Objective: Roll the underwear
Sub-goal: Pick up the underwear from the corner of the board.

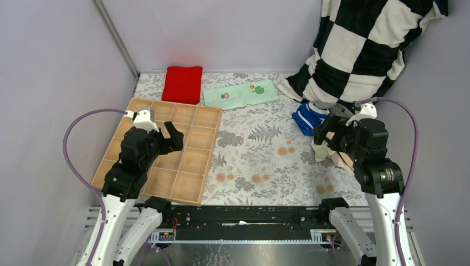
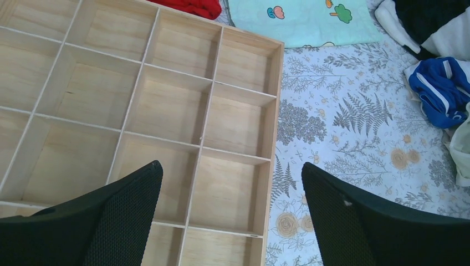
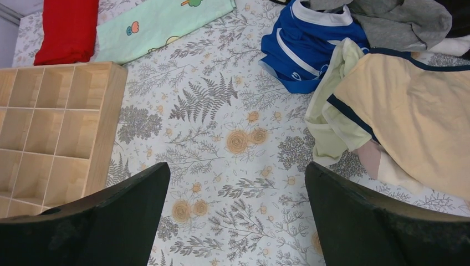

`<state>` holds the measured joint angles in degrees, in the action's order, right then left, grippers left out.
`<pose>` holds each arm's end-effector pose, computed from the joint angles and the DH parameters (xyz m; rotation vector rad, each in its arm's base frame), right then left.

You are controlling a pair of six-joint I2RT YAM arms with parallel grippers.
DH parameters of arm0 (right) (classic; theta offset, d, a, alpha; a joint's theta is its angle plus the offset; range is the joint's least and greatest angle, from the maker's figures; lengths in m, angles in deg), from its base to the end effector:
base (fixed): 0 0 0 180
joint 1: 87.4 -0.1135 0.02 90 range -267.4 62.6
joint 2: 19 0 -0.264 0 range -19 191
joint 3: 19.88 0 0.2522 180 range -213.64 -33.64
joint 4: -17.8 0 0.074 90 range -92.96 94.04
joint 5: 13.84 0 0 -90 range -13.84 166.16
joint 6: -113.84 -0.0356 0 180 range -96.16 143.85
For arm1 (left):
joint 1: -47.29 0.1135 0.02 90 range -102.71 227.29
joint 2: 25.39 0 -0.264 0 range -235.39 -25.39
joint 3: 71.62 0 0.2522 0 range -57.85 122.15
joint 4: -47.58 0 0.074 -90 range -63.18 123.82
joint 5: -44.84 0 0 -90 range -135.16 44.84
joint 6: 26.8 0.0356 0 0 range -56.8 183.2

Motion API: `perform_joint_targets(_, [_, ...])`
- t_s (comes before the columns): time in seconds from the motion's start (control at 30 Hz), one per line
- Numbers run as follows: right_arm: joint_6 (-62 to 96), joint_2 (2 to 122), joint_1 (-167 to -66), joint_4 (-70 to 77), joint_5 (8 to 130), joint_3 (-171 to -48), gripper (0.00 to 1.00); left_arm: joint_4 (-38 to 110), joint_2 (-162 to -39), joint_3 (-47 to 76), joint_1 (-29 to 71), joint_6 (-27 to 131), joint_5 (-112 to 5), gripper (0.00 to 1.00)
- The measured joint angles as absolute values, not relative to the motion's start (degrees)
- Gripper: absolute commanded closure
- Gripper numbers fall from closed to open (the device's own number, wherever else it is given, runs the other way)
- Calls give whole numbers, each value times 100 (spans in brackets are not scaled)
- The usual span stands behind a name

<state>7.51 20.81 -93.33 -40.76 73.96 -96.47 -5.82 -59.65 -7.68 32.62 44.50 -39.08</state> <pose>0.1202 0.0139 0.3929 0.1524 1.9561 0.2935 0.1181 -0.0270 0.3430 -0.1390 1.9876 -0.2720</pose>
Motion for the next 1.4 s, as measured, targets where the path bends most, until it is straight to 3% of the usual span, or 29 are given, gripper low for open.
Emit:
perform_joint_targets(0.33, [259, 2267, -9333, -4126, 8200, -9551, 0, -512, -5832, -895, 3262, 4387, -3490, 1])
perform_joint_targets(0.8, [156, 4116, -9333, -4614, 8290, -9990, 4, -507, -5850, -917, 3268, 4323, -3265, 1])
perform_joint_targets(1.17, [167, 4978, -9235, -4436, 10063, -10095, 5, -507, -5887, -917, 3268, 4255, -3121, 1])
perform_joint_targets(1.4, [432, 5576, -9025, -3706, 8821, -10097, 9, -507, -5909, -917, 3268, 4234, -3081, 1])
